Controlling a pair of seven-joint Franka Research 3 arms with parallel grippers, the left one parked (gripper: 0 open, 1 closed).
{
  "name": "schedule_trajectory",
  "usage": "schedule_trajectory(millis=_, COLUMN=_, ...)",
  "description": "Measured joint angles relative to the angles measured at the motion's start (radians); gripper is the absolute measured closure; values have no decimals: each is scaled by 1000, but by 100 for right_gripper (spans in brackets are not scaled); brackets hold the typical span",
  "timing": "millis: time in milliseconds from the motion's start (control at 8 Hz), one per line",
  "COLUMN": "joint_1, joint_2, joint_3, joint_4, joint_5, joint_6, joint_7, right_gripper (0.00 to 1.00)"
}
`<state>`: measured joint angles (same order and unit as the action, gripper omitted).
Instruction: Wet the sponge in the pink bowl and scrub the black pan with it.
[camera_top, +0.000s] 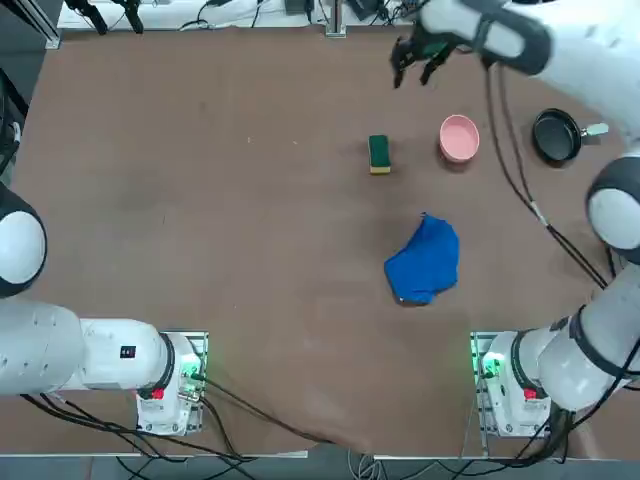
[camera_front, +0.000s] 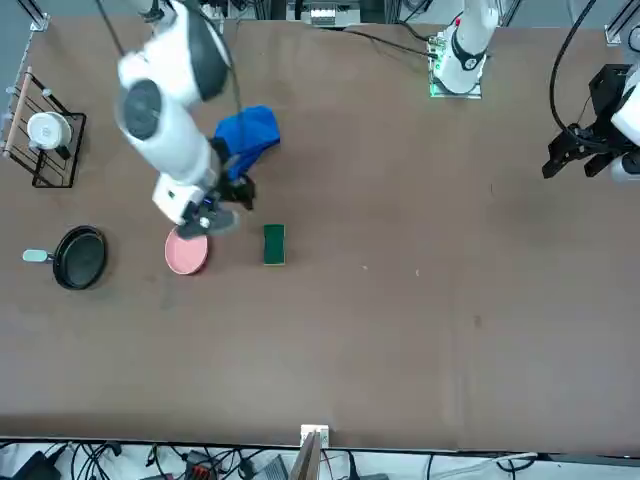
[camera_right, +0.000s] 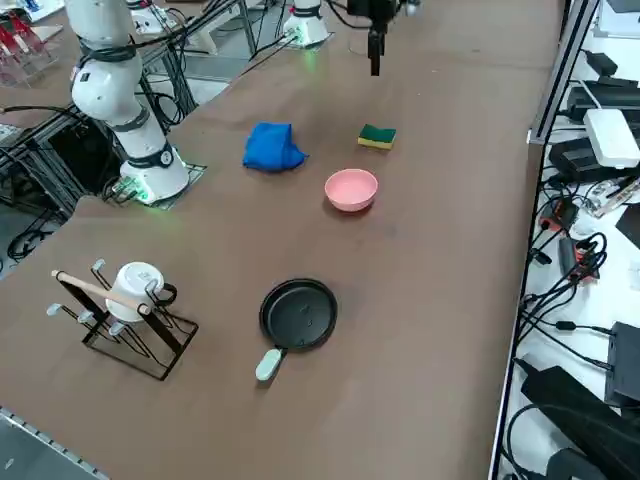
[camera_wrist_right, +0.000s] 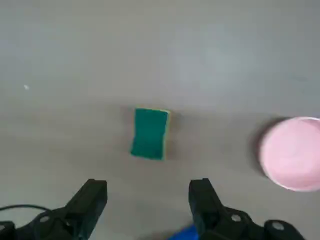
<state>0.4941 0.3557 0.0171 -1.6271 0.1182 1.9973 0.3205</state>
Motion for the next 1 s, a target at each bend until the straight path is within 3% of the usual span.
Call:
schedule_trajectory(millis=375, joint_1=55, joint_2=159, joint_3=-1, joint_4=0, joint_5=0, joint_6=136, joint_7=67, right_gripper=0)
schedule_trajectory(millis=625, joint_1=66, joint_2=215, joint_3=-4, joint_4=0, joint_5=-12, joint_6=148, joint_7=128, right_gripper=0)
schedule_trajectory(millis=1000, joint_1=78, joint_2=271, joint_3=-7, joint_4=0, joint_5=-108, joint_6=154, joint_7=207, right_gripper=0)
